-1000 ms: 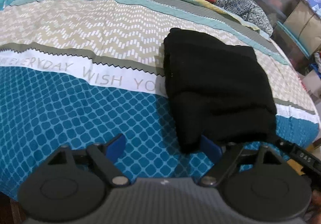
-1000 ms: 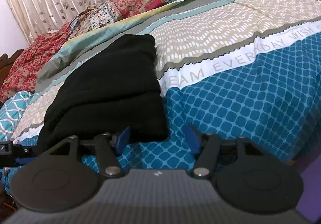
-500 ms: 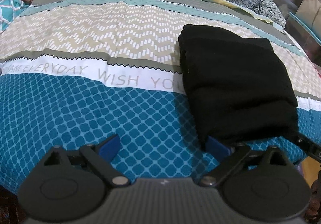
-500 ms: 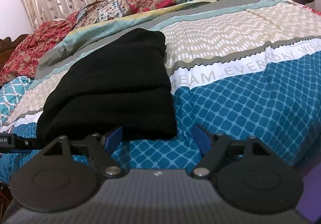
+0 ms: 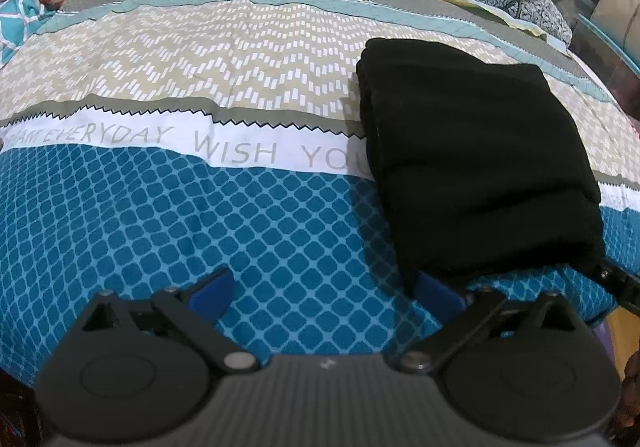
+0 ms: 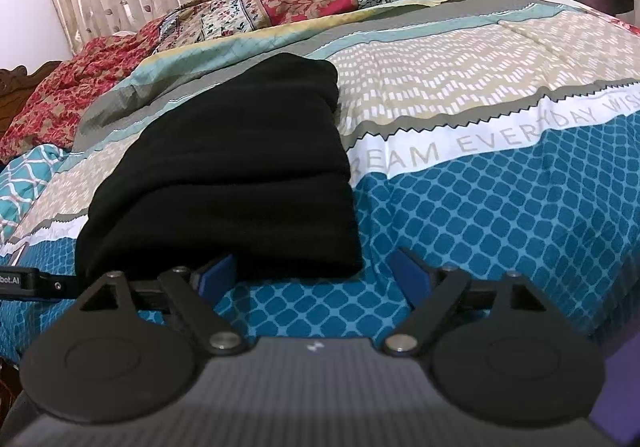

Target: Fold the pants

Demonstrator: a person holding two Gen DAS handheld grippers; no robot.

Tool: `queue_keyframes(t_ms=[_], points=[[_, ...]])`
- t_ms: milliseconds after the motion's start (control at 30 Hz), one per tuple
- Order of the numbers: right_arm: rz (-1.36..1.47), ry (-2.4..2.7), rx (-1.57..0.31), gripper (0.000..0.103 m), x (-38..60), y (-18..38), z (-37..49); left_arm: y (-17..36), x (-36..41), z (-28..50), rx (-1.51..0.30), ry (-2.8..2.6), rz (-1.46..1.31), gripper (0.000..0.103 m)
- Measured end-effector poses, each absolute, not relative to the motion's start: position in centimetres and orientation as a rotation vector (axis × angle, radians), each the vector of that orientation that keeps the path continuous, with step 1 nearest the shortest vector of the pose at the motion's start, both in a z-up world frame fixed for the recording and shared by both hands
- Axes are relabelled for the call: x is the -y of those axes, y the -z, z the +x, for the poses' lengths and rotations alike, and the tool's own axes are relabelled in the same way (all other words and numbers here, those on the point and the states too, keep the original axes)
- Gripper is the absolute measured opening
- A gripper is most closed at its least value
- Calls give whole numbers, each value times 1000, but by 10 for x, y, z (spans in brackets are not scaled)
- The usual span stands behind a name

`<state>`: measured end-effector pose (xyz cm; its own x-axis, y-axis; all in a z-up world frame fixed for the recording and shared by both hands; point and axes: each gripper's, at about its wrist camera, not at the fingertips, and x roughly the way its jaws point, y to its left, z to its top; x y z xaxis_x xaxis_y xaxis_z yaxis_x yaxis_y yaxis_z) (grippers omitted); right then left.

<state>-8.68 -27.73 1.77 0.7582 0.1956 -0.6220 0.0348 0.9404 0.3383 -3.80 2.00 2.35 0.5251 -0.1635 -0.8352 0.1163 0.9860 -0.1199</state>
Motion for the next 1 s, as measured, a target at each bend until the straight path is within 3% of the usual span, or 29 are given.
queue_keyframes(t_ms=[433,1000], points=[[323,-128,-720,103,267,-17,-85,-20,-17,-38,-1020,167,-8,103],[224,-125,-785,103,253,-20,-78,-17,-13,-38,-1043,161,26,103]])
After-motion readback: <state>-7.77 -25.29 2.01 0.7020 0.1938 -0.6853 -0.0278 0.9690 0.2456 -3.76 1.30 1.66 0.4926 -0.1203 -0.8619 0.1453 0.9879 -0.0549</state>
